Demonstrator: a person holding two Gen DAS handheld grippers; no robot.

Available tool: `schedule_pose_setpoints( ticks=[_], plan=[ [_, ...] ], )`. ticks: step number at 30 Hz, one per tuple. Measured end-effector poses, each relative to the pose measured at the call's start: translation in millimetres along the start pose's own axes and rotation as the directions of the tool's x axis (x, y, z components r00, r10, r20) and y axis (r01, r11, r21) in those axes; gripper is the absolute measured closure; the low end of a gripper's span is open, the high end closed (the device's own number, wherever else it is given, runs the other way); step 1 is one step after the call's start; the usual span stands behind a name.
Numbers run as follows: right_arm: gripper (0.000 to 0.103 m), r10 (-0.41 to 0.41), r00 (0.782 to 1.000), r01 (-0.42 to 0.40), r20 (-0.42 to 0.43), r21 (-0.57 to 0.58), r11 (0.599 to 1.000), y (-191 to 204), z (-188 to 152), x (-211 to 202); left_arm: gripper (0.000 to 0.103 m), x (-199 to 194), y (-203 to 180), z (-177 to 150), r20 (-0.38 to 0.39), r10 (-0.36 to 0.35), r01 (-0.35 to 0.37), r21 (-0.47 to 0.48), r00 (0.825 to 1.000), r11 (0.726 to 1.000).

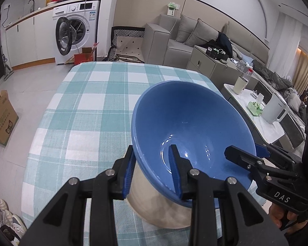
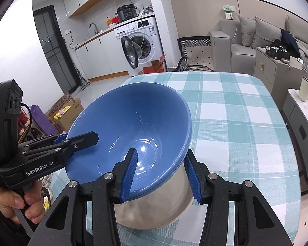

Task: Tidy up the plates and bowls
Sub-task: 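Lower the nested blue bowls onto the cream plate stack with both grippers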

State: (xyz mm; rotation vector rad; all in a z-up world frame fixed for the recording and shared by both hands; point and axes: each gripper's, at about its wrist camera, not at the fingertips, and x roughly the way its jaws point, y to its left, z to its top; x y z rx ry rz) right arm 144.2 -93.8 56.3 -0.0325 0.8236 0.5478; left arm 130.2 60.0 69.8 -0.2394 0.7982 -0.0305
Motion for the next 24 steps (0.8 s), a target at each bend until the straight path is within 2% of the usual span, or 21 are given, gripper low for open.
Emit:
schedule_pose_setpoints(
  ticks=[24],
  plan=[
    [0.055, -0.016, 0.998, 0.015, -0.059, -0.010, 1.000, -5, -13, 23, 0.072, 28, 3, -17, -0.057, 0.010, -0.010, -0.004, 0.998, 1.000]
  ],
)
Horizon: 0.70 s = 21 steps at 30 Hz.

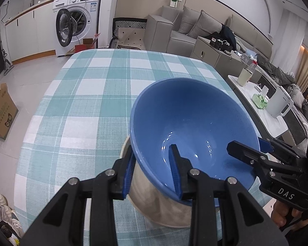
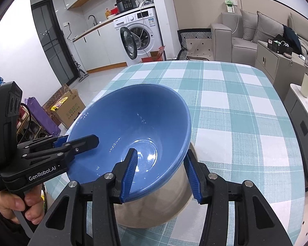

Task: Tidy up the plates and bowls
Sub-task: 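Lower the nested blue bowls onto the cream plate stack with both grippers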

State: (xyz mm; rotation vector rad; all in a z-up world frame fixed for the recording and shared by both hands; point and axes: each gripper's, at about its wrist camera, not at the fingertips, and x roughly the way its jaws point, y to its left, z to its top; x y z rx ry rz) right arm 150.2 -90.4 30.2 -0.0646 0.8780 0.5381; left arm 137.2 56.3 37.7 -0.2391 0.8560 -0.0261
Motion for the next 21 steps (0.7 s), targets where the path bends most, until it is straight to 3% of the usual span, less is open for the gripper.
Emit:
schedule_pose_setpoints(
  ticks=[21],
  plan=[
    [0.055, 0.000, 1.000, 0.000, 0.000, 0.021, 1.000, -8, 3, 9, 0.072, 11, -3, 12, 0.014, 0.018, -0.018, 0.022, 1.000, 1.000]
  ],
)
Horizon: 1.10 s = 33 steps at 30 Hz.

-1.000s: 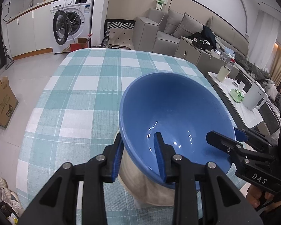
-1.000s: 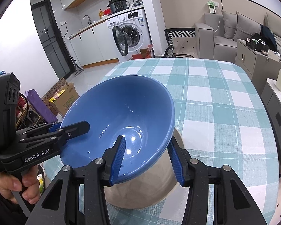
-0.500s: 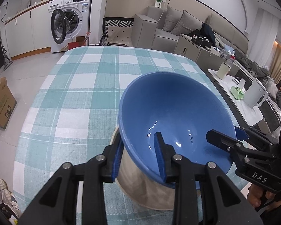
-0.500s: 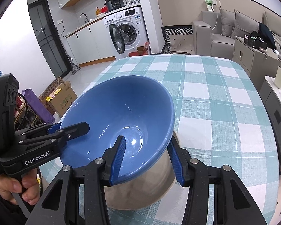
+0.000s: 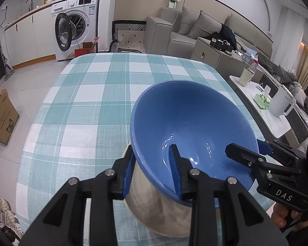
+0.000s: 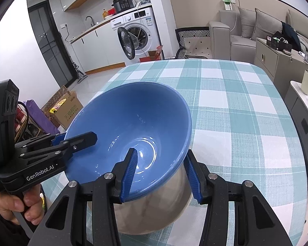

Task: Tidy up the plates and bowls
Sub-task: 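Lower the nested blue bowls onto the cream plate stack with both grippers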

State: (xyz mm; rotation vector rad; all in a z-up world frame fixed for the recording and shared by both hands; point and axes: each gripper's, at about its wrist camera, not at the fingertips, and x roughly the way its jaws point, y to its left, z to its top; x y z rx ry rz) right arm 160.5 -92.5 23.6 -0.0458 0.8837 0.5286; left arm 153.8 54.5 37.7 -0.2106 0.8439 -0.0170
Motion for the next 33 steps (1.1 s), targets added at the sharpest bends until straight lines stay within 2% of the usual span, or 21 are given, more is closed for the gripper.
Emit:
schedule_pose_setpoints(
  ticks=[16, 21, 24, 25, 26, 27, 30, 31, 33],
  plan=[
    [0.055, -0.003, 1.000, 0.003, 0.000, 0.002, 1.000, 1, 3, 3, 0.071, 3, 0, 5, 0.005, -0.005, 0.005, -0.002, 1.000, 1.000],
    [0.055, 0.018, 1.000, -0.018, 0.009, 0.016, 1.000, -4, 4, 1, 0.065, 1, 1, 3, 0.006, -0.019, 0.019, -0.001, 1.000, 1.000],
    [0.054, 0.012, 1.000, -0.012, 0.021, 0.014, 1.000, -9, 4, -2, 0.056, -3, 2, 3, 0.020, -0.013, 0.013, 0.011, 1.000, 1.000],
    [0.053, 0.009, 1.000, -0.009, 0.022, 0.013, 1.000, -11, 4, -3, 0.050, -4, 2, 3, 0.025, -0.010, 0.010, 0.012, 1.000, 1.000],
    [0.047, 0.011, 1.000, -0.012, 0.022, 0.012, 1.000, -14, 3, -4, 0.046, -6, 3, 2, 0.030, -0.008, 0.008, 0.011, 1.000, 1.000],
    [0.038, 0.016, 1.000, -0.016, 0.022, 0.011, 1.000, -16, 3, -5, 0.045, -8, 4, 2, 0.037, -0.005, 0.005, 0.012, 0.999, 1.000],
    [0.020, 0.015, 0.999, -0.015, 0.032, 0.014, 1.000, -24, 0, -9, 0.044, -12, 5, 0, 0.049, 0.007, -0.008, 0.023, 0.999, 1.000],
    [0.017, 0.018, 0.999, -0.018, 0.034, 0.013, 1.000, -26, -1, -10, 0.042, -14, 5, 0, 0.056, 0.006, -0.008, 0.030, 0.998, 1.000],
    [0.014, 0.029, 0.999, -0.029, 0.044, 0.000, 1.000, -28, -4, -12, 0.030, -18, 5, -3, 0.072, 0.005, -0.007, 0.038, 0.997, 0.999]
  ],
)
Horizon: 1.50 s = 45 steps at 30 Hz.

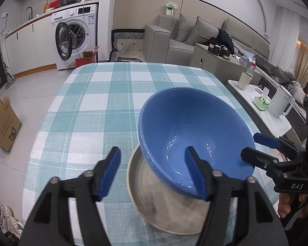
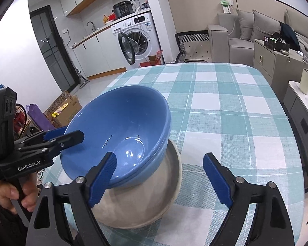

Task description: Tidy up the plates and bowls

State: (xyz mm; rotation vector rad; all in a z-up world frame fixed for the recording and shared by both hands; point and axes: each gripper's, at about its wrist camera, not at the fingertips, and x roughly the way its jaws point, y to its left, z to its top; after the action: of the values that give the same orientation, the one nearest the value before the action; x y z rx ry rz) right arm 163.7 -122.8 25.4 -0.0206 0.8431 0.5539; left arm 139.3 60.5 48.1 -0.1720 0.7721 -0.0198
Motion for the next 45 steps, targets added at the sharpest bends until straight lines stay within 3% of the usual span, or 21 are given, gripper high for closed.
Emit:
schedule_pose_setpoints(
  ticks=[1, 3, 7, 11, 29, 37, 45],
  plan=[
    [0.012, 0.002, 1.000, -0.002, 0.008, -0.009, 1.000, 0, -1, -2, 0.022, -2, 0, -1, 0.011, 0.004, -0.004, 0.005, 1.000, 1.000],
    [0.003, -0.002, 1.000, 0.003, 0.023, -0.037, 0.999, 2, -4, -5, 0.020, -6, -2, -4, 0.029, 0.014, -0.015, 0.021, 0.999, 1.000],
    [0.001, -0.001, 0.996, 0.009, 0.084, -0.088, 0.996, 6, -10, -12, 0.004, -13, -6, -11, 0.042, 0.024, -0.026, 0.044, 0.999, 0.999],
    [0.001, -0.015, 0.994, 0.026, 0.111, -0.096, 0.995, 7, -15, -15, 0.000, -21, -8, -18, 0.067, 0.028, -0.032, 0.057, 0.997, 0.998],
    [0.000, 0.021, 0.973, 0.026, 0.230, -0.201, 0.979, 31, -58, -53, 0.000, -55, -6, -61, 0.199, 0.086, -0.097, 0.046, 0.976, 0.994],
    [0.000, 0.036, 0.963, 0.022, 0.267, -0.212, 0.977, 41, -77, -70, 0.000, -68, -18, -78, 0.261, 0.092, -0.118, 0.085, 0.961, 0.989],
    [0.000, 0.044, 0.959, 0.022, 0.280, -0.228, 0.973, 48, -90, -77, 0.000, -67, -19, -91, 0.261, 0.088, -0.114, 0.086, 0.961, 0.990]
  ],
)
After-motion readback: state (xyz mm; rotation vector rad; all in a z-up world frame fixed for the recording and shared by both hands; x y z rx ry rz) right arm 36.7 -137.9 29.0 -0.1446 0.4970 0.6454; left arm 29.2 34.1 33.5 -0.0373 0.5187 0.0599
